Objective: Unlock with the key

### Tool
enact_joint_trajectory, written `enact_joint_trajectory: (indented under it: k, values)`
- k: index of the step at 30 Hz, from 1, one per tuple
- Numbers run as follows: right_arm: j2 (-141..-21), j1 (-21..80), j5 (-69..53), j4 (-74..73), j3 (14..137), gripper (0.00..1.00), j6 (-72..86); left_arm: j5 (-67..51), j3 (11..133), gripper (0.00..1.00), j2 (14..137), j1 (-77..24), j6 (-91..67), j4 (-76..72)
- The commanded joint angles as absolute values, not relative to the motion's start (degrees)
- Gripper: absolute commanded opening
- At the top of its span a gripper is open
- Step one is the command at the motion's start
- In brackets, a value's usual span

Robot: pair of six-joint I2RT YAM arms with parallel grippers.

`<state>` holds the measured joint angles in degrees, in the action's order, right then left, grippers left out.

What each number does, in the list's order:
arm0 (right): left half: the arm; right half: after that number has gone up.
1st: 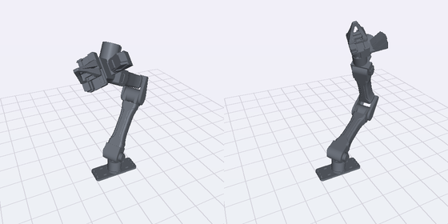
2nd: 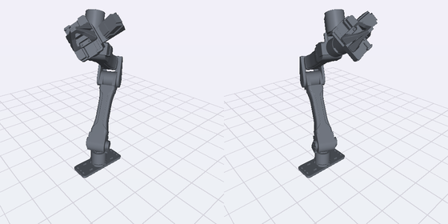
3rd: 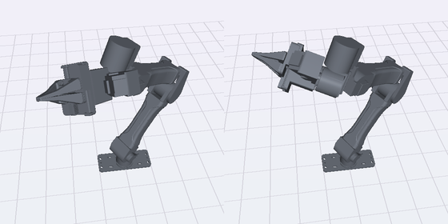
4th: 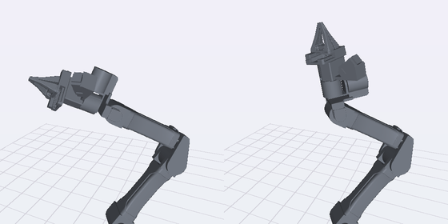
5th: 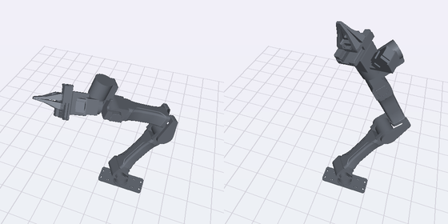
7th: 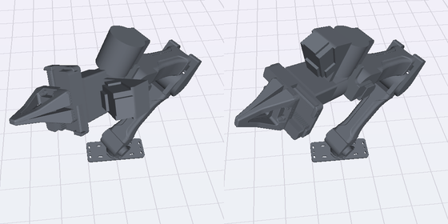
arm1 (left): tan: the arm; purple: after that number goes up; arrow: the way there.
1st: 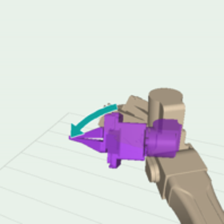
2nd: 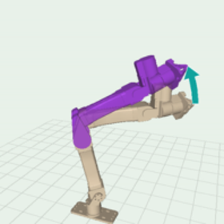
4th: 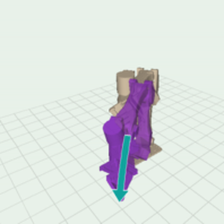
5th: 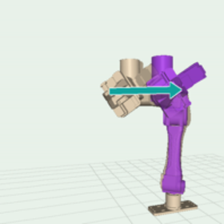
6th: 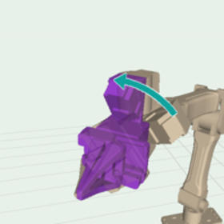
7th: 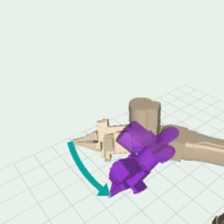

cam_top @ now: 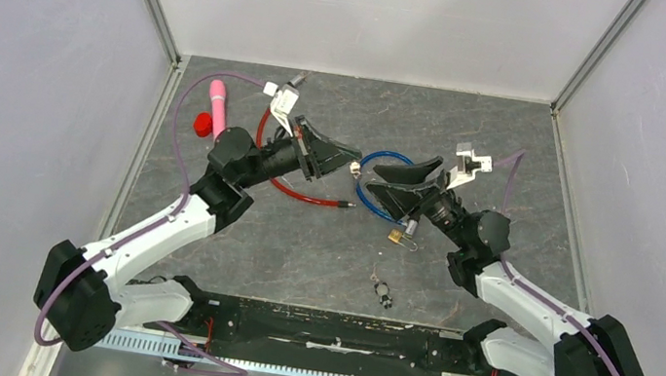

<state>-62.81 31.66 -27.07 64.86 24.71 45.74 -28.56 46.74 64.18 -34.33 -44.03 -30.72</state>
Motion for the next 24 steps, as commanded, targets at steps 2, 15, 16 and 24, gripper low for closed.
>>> enact_joint_trajectory:
  k: [2, 15, 16, 24]
  values:
    - [-63.98, 29.24, -30.32, 76.34, 28.95, 0.67, 49.9, -31.01, 49.65, 0.02, 66.67, -37.0, -42.98, -43.85]
    - [-61.01, 25.88, -35.73, 63.59, 35.02, 0.49, 44.04, -27.11, 50.49, 0.02, 73.02, -37.35, -45.48, -58.99]
    - [-61.39, 25.84, -35.88, 63.73, 35.23, 0.46, 44.07, -27.35, 50.73, 0.02, 73.57, -37.48, -46.13, -59.89]
    - [-62.71, 25.84, -36.21, 65.02, 36.47, 0.38, 44.89, -27.91, 52.01, 0.02, 75.33, -39.32, -46.93, -61.84]
